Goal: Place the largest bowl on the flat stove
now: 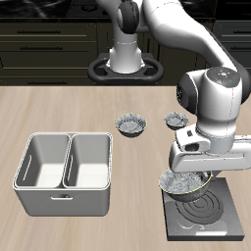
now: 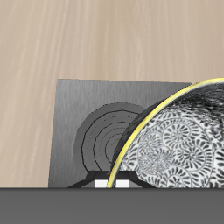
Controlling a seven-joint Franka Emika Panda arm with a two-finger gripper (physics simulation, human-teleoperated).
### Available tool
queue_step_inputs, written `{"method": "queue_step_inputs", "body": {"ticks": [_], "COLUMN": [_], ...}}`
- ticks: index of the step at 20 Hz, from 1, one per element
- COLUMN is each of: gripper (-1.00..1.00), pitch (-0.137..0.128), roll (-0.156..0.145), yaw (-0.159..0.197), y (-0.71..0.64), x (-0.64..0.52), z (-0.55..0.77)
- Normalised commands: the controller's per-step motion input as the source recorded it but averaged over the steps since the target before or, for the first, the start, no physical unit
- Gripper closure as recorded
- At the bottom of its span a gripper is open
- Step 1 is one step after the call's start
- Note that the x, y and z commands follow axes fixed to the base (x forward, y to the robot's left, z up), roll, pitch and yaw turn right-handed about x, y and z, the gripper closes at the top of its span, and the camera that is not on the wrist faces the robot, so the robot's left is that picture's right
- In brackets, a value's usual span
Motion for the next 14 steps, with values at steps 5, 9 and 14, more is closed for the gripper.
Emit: {"method": "queue_step_inputs", "body": {"ticks": [5, 9, 14], "gripper": [-1.00, -1.00, -1.00], "pitch": [0.036, 0.020, -0.018], "roll": [0.008, -0.012, 0.007], "yaw": [-0.004, -0.008, -0.008], "y": [0.06, -0.06, -0.04], "x": [-0.05, -0.05, -0.10], "z": [-0.12, -0.05, 0.07]}}
